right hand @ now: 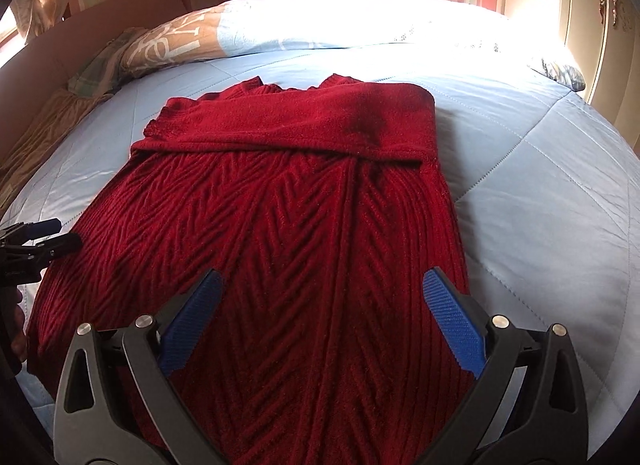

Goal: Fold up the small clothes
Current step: 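Fold the sweater side over along the body with both grippers, then withdraw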

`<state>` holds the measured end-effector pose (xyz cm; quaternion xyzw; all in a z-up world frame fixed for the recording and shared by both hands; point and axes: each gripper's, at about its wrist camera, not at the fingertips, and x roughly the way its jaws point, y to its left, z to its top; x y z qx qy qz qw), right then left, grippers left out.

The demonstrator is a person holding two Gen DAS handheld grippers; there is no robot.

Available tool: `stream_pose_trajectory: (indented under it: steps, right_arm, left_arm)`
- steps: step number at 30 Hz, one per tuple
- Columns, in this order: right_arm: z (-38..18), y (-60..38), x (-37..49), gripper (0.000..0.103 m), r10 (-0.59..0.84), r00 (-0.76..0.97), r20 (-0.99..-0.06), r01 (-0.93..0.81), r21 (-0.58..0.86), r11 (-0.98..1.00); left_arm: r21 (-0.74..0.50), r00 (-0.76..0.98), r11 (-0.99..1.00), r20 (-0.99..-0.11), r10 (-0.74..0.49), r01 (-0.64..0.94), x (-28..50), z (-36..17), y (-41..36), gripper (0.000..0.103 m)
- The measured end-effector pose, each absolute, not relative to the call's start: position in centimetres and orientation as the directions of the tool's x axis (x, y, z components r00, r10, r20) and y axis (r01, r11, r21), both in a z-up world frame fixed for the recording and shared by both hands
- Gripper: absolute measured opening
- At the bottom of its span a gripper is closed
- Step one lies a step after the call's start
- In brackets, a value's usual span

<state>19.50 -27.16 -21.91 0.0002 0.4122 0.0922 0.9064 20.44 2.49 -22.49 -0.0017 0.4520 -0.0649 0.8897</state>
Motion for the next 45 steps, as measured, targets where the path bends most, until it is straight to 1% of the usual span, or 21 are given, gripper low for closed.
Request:
stream_pose_trajectory:
  steps: [2,5,12,14,15,16,17,18,19,21,24,29,32,33,38,45]
  right_arm:
    - [-22.1,-27.5,19.2,0.1,0.159,0.645,-0.748,-0.156,0.075,0.985]
    - [-22.6,-28.3,18.7,0.099,0.133,0.629,-0.766,-0.135,0.06,0.989]
    - [-22.8,-32.7,15.8,0.099,0.046,0.626,-0.779,-0.042,0.026,0.999]
    - [-23.1,-34.4,15.0,0.097,0.032,0.619,-0.785,-0.005,0.037,0.999]
    - [-23.3,-35.2,14.8,0.094,0.027,0.608,-0.793,0.015,0.046,0.999]
    - [-23.5,-35.8,14.6,0.089,0.026,0.598,-0.801,0.03,0.055,0.998]
    - [-23.6,-36.3,14.3,0.087,0.023,0.594,-0.804,0.041,0.058,0.997]
    - [-23.7,-36.7,14.1,0.085,0.011,0.588,-0.809,0.054,0.052,0.997]
    - [-23.8,-36.9,13.8,0.079,-0.001,0.582,-0.814,0.061,0.043,0.997]
    - [-24.2,-37.3,13.3,0.075,-0.041,0.564,-0.825,0.069,-0.002,0.998]
    - [-24.5,-38.2,12.7,0.075,-0.056,0.555,-0.83,0.082,-0.012,0.997]
    - [-22.4,-38.0,11.1,0.076,-0.059,0.579,-0.813,0.076,-0.018,0.997]
    - [-21.0,-36.0,9.2,0.079,0.045,0.601,-0.798,-0.005,0.052,0.999]
    - [-20.9,-35.1,8.5,0.08,0.062,0.597,-0.8,-0.033,0.053,0.998]
    - [-21.8,-32.4,5.7,0.08,0.078,0.569,-0.819,-0.077,0.042,0.996]
    - [-23.0,-32.1,3.5,0.076,0.065,0.554,-0.83,-0.044,0.049,0.998]
  left_arm:
    - [-0.057,0.574,0.993,-0.812,-0.104,0.1,20.8,-22.8,2.5,0.095]
    - [-0.096,0.564,0.992,-0.817,-0.124,0.078,20.3,-23.0,3.1,0.095]
    - [-0.042,0.534,0.997,-0.843,-0.072,0.069,17.8,-24.1,3.5,0.095]
    - [-0.039,0.528,0.997,-0.847,-0.067,0.065,17.2,-24.5,3.5,0.095]
    - [-0.042,0.524,0.997,-0.849,-0.068,0.062,16.9,-24.7,3.5,0.095]
    - [-0.039,0.524,0.998,-0.85,-0.064,0.058,16.7,-24.8,3.4,0.095]
    - [-0.033,0.524,0.998,-0.85,-0.057,0.057,16.5,-24.9,3.3,0.095]
    - [-0.024,0.525,0.998,-0.85,-0.05,0.057,16.3,-24.9,3.2,0.095]
    - [-0.016,0.527,0.998,-0.849,-0.045,0.059,16.2,-24.9,3.1,0.095]
    - [-0.009,0.53,0.998,-0.847,-0.041,0.063,16.1,-24.9,3.1,0.095]
    - [-0.006,0.526,0.998,-0.85,-0.041,0.067,16.0,-24.8,3.2,0.095]
    - [0.032,0.543,0.996,-0.839,-0.02,0.085,15.3,-24.0,3.1,0.095]
    - [0.02,0.548,0.996,-0.836,-0.033,0.089,14.5,-23.5,3.3,0.095]
    - [0.013,0.548,0.996,-0.835,-0.039,0.091,14.2,-23.3,3.4,0.095]
    - [-0.011,0.533,0.996,-0.844,-0.057,0.09,11.7,-22.9,3.4,0.095]
    - [-0.039,0.498,0.993,-0.863,-0.088,0.108,6.9,-23.6,2.9,0.095]
